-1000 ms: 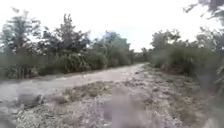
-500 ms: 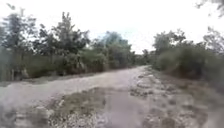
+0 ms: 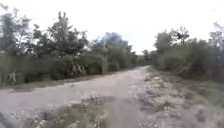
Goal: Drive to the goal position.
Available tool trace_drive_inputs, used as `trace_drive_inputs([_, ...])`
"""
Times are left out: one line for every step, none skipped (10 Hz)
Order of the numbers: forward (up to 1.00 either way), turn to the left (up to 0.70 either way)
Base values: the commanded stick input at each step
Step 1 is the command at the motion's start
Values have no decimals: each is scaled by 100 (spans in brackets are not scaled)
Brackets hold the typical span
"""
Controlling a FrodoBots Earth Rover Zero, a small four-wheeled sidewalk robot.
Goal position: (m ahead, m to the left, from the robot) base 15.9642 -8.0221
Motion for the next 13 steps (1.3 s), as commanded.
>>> trace_drive_inputs([100,-40])
trace_drive_inputs([100,-40])
trace_drive_inputs([100,-40])
trace_drive_inputs([100,-40])
trace_drive_inputs([100,-39])
trace_drive_inputs([100,0])
trace_drive_inputs([100,0])
trace_drive_inputs([100,0])
trace_drive_inputs([100,0])
trace_drive_inputs([100,0])
trace_drive_inputs([100,0])
trace_drive_inputs([100,0])
trace_drive_inputs([100,0])
